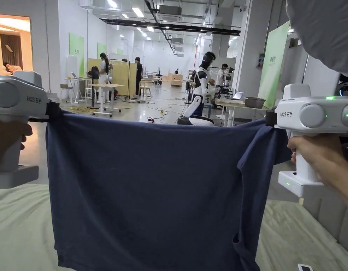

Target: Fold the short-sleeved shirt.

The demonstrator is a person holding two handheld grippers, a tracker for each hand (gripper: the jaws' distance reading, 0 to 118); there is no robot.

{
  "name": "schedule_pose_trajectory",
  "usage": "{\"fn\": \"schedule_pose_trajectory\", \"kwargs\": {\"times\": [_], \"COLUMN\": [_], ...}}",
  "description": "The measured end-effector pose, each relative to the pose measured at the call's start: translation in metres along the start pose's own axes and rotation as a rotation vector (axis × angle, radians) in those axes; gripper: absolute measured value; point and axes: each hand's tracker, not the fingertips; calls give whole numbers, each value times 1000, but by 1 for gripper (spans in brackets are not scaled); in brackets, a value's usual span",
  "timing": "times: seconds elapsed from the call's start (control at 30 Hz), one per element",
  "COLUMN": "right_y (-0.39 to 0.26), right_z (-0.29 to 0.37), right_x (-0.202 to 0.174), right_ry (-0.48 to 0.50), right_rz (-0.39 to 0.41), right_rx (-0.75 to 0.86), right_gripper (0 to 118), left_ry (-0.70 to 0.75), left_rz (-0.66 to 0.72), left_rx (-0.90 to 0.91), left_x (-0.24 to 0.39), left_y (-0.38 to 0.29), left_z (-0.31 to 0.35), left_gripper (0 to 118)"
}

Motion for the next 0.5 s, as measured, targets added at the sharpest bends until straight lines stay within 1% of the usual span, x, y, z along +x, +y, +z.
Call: {"fn": "schedule_pose_trajectory", "kwargs": {"times": [0.1,0.13,0.2,0.33,0.37,0.4,0.43,0.5], "right_y": [8,12,19,28,30,27,26,17], "right_z": [-19,-26,-36,-47,-48,-48,-48,-43], "right_x": [-1,-2,-2,-4,-4,-4,-4,-2], "right_ry": [-13,-20,-31,-35,-33,-33,-26,-31], "right_rz": [-2,-13,-8,-1,26,16,29,28], "right_rx": [6,10,27,91,122,106,127,132], "right_gripper": [5,5,5,5,5,5,5,5], "left_ry": [13,12,18,32,32,35,34,33], "left_rz": [-17,-8,4,-13,-11,-5,-2,6], "left_rx": [1,6,30,52,53,56,59,68], "left_x": [0,1,4,12,10,7,7,3], "left_y": [12,16,23,28,29,28,29,26], "left_z": [-22,-29,-38,-42,-46,-43,-43,-43], "left_gripper": [6,6,6,6,6,6,6,6]}}
